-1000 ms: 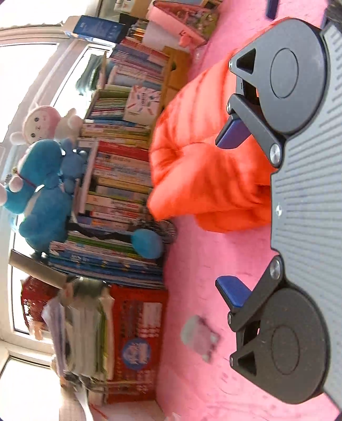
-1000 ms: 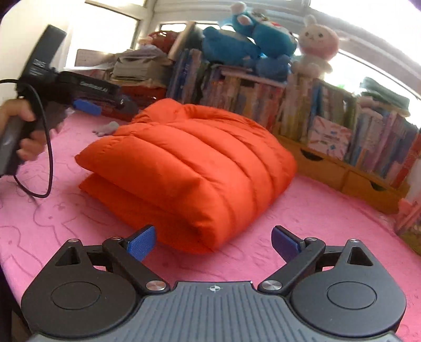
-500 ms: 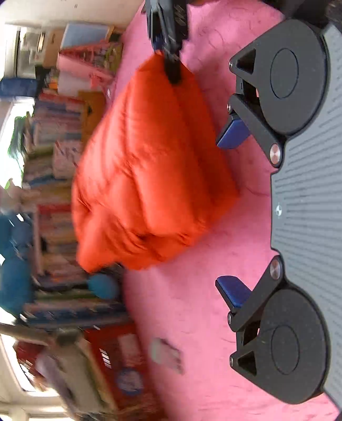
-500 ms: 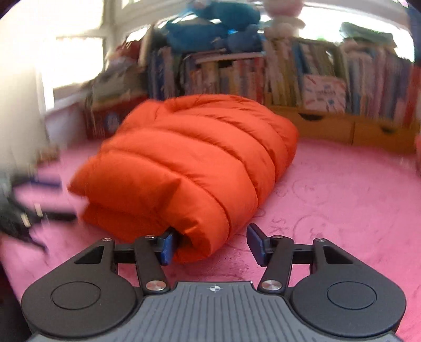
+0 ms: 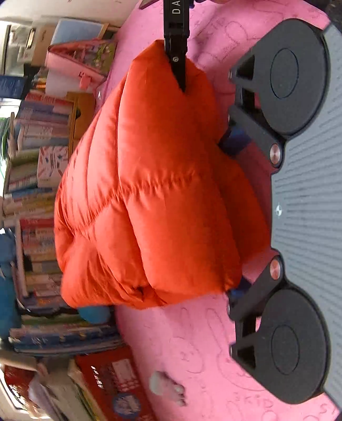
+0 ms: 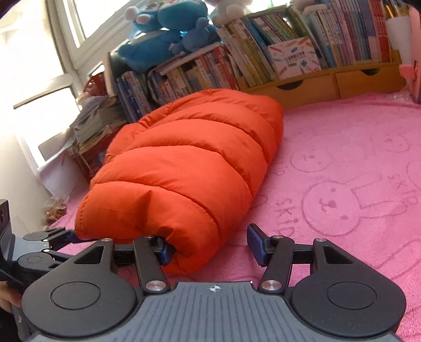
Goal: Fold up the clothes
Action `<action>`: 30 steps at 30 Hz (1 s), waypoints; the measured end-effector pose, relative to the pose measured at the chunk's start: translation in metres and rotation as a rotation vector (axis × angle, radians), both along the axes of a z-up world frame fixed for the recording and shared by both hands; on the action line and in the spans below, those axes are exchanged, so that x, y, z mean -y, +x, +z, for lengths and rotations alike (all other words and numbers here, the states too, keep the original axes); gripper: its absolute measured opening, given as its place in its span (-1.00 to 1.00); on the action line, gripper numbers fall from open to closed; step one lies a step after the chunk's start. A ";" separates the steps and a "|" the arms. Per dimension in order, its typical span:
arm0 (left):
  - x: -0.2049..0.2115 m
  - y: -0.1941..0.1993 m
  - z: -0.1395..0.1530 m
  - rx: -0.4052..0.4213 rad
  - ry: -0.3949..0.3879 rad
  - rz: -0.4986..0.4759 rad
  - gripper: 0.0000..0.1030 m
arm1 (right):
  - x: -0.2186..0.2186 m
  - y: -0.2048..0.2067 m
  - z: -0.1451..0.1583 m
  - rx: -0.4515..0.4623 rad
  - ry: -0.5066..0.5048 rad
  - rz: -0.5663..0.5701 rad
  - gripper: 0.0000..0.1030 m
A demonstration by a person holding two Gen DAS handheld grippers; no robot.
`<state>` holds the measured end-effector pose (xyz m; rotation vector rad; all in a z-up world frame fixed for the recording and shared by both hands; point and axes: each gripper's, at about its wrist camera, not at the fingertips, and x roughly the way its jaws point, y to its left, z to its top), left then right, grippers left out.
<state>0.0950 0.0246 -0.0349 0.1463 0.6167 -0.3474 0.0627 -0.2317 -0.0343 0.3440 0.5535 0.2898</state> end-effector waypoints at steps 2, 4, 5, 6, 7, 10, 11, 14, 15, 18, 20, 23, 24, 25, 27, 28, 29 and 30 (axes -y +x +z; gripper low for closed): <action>-0.002 -0.004 -0.001 0.021 0.021 0.009 0.43 | -0.002 0.002 -0.001 -0.016 -0.009 -0.027 0.09; -0.004 -0.003 -0.001 0.019 0.022 0.026 0.44 | -0.004 0.000 0.000 -0.015 -0.031 -0.052 0.06; -0.006 -0.003 0.000 0.014 0.017 0.035 0.45 | -0.006 -0.001 0.001 -0.013 -0.048 -0.068 0.06; -0.008 -0.001 0.000 0.007 0.010 0.051 0.45 | -0.007 -0.003 0.002 -0.008 -0.065 -0.093 0.07; -0.010 0.001 0.000 -0.001 0.001 0.067 0.47 | -0.008 -0.005 0.002 -0.006 -0.083 -0.121 0.03; -0.014 0.002 0.000 -0.015 -0.016 0.087 0.48 | -0.003 -0.013 0.002 0.001 -0.108 -0.174 0.02; -0.012 0.000 0.001 -0.006 -0.008 0.080 0.36 | -0.002 -0.013 0.001 -0.003 -0.099 -0.165 0.01; -0.007 -0.015 0.004 0.042 -0.024 -0.057 0.43 | -0.002 -0.012 -0.001 0.000 -0.074 -0.126 -0.10; -0.006 -0.020 0.004 0.056 -0.033 -0.106 0.53 | -0.003 -0.011 -0.001 -0.001 -0.065 -0.121 -0.10; -0.004 -0.024 0.005 0.077 -0.057 -0.170 0.90 | 0.000 -0.005 -0.003 -0.025 -0.017 -0.117 -0.10; -0.005 -0.013 0.005 0.031 -0.092 -0.145 0.91 | 0.000 -0.003 -0.004 -0.025 -0.006 -0.115 -0.10; -0.005 0.004 0.004 -0.023 -0.123 -0.074 0.68 | -0.004 -0.001 -0.003 -0.025 -0.021 -0.110 -0.10; -0.003 0.006 0.003 -0.026 -0.110 -0.054 0.59 | -0.006 0.000 -0.003 -0.028 -0.029 -0.116 -0.10; -0.001 0.007 0.002 -0.019 -0.086 -0.036 0.45 | -0.008 0.000 -0.003 -0.029 -0.035 -0.120 -0.10; -0.001 0.005 0.002 -0.006 -0.057 -0.004 0.34 | -0.011 -0.001 -0.002 -0.028 -0.058 -0.133 -0.10; -0.003 0.006 0.001 -0.006 -0.051 0.014 0.33 | -0.012 -0.002 -0.002 -0.027 -0.068 -0.143 -0.11; -0.007 0.007 0.000 -0.013 -0.049 0.034 0.33 | -0.012 -0.002 -0.002 -0.028 -0.067 -0.148 -0.11; -0.012 0.009 -0.001 -0.022 -0.054 0.049 0.33 | -0.011 -0.003 -0.003 -0.028 -0.060 -0.149 -0.12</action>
